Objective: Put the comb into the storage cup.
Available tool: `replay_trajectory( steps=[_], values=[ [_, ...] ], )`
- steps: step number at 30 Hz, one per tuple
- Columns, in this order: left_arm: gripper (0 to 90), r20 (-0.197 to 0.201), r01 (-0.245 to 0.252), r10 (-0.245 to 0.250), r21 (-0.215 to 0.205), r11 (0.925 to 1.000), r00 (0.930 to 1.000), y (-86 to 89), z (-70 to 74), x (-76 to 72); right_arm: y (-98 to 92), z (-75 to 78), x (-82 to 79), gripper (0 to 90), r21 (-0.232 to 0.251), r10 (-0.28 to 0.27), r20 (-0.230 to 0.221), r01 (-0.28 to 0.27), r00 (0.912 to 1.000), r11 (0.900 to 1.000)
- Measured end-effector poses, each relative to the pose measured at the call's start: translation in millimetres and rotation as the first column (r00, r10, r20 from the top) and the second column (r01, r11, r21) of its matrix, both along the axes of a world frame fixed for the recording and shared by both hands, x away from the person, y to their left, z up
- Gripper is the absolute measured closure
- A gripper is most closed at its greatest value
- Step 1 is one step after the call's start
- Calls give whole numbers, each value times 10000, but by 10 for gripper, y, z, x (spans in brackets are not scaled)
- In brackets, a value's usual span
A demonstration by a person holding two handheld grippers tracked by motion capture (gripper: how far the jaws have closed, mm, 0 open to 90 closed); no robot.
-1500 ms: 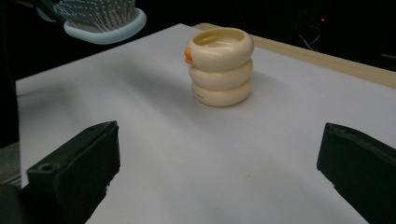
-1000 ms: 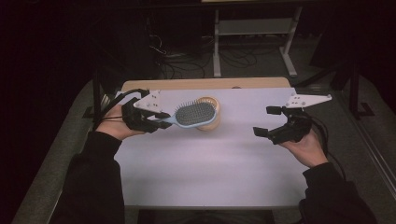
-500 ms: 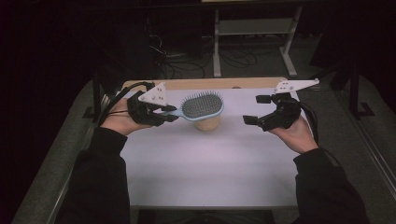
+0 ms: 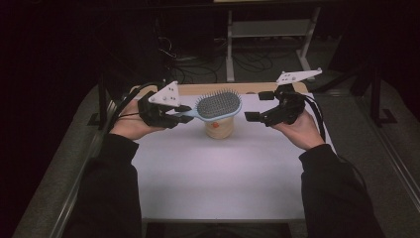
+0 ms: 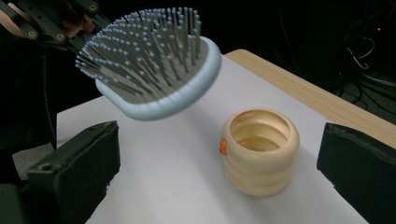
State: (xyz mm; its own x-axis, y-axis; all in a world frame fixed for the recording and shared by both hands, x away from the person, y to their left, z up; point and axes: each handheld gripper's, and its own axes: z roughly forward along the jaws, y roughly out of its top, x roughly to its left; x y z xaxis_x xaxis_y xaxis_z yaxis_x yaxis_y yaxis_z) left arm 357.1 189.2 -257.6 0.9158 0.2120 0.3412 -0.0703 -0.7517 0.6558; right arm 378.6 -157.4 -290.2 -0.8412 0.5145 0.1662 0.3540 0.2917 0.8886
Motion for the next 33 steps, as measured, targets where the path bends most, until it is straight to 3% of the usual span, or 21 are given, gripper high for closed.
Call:
replay_trajectory(
  steps=[7,10,13,19,33],
  values=[
    [699,139,63,-59,-325,9995,9999,-54,-54,42,186,90,0,0,-37,309,139,-308,9994,9995],
    [699,94,77,-74,-385,9992,9999,-73,-75,52,254,111,29,0,-182,161,86,-160,9998,9997],
    [698,145,100,-95,-379,9992,9998,-84,-94,54,296,112,86,0,-61,65,-167,-67,9998,10000],
    [698,195,34,-22,-644,9979,9998,-64,-139,63,309,109,164,38,821,169,-732,-109,9972,9966],
    [698,470,22,25,-994,9950,9989,-98,-182,81,331,147,243,157,1145,373,-1611,-188,9862,9932]
  ],
)
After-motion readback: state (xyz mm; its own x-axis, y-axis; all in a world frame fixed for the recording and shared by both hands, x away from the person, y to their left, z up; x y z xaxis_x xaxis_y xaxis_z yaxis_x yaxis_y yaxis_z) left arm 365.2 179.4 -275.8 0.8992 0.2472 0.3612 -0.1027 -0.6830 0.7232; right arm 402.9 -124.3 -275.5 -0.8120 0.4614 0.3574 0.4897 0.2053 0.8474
